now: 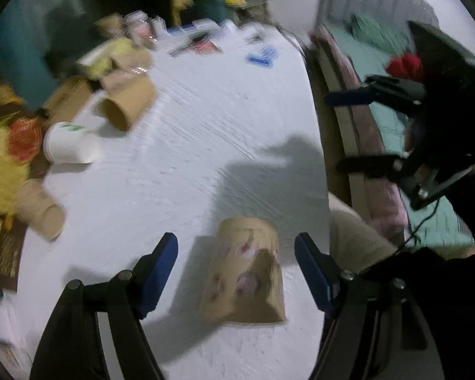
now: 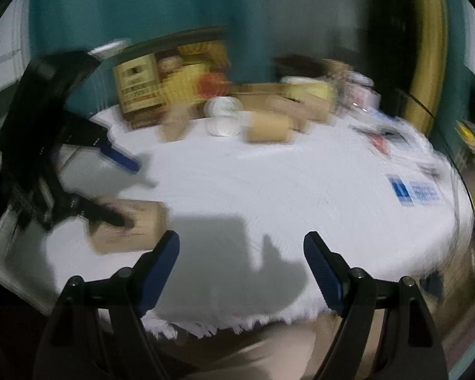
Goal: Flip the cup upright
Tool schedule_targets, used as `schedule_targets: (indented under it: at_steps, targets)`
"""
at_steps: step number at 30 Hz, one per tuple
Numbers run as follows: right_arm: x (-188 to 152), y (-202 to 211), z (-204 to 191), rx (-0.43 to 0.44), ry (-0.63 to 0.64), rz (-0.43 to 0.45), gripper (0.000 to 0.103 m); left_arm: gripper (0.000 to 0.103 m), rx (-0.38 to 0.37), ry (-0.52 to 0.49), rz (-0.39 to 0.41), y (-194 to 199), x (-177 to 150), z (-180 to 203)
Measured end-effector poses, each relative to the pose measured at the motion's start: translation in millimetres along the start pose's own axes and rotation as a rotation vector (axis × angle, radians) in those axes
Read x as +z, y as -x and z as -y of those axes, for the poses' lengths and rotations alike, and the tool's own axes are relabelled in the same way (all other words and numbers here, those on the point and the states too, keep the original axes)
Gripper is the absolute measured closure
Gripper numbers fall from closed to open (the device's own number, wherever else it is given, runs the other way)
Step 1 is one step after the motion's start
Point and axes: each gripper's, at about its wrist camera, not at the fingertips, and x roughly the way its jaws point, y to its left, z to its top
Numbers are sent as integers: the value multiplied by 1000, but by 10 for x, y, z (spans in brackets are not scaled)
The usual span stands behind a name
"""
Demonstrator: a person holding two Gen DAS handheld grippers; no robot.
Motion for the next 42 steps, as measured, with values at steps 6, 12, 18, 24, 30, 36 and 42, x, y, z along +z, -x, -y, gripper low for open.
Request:
schedule_targets:
  at_steps: [6,12,18,24,30,36,42]
  targets:
    - [368,-345,-651,201,472,-171,24,27,74,241,166,462,-563,-140]
    - [415,-667,-1124,219,835,-308,24,27,96,538,270,663,-1332,-270]
    - [337,-902,-1450,223,1091,-415,24,27,118,713,306,643,-1839,-347]
    - [296,-1105,-1640,225,1197,-519,24,27,127,714,324,592,-1926,-329]
    - [314,-1174,-1694,222,1204,-562,36,27,93,715,354,594,-2066,-283]
    - [443,-1172,-1650,183,1154,-528,37,27,97,740,365,623,-2130,-322]
    - [795,-1104,-1312,155,825,-396,37,27,116,754,406,660,-2128,-313]
